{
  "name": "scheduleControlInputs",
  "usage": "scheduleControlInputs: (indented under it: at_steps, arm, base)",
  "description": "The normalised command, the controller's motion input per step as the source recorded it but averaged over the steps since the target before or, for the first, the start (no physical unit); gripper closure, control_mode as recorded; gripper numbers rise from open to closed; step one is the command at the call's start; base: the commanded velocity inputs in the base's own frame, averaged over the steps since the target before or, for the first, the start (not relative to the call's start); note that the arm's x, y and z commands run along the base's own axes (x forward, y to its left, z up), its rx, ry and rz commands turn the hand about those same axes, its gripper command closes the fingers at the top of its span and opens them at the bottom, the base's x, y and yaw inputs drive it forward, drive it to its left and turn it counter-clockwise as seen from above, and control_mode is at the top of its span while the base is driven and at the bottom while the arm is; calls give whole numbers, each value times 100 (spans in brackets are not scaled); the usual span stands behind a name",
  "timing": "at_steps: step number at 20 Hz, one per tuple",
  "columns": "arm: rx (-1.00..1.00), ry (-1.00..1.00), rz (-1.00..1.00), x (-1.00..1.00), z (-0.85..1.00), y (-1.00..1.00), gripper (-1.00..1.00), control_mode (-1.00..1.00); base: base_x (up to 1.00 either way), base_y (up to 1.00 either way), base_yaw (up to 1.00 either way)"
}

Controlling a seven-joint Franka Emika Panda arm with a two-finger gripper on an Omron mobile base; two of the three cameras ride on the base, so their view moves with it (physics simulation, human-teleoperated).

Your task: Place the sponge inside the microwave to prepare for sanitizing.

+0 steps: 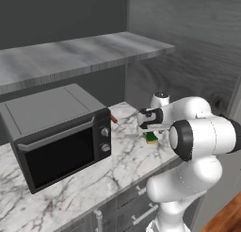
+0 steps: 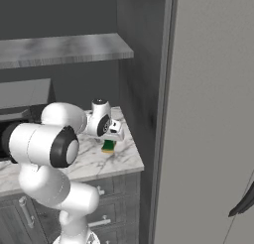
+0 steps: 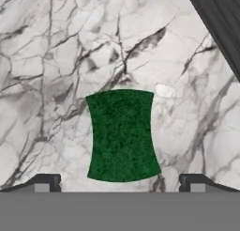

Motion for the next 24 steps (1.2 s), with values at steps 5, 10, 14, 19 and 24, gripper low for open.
scheduleControlInputs:
  at_steps: [5,10,14,19,24]
  arm:
    - [0,0,0,18,-22,0,-100,-100]
    - [0,0,0,32,-8,0,-100,-100]
    - [0,0,0,8,-24,-1,-100,-100]
    - [0,0,0,0,-22,0,-100,-100]
    - [0,0,0,1,-19,0,-100,-100]
  base:
    - [0,0,0]
    - [0,0,0]
    - [0,0,0]
    - [0,0,0]
    - [0,0,0]
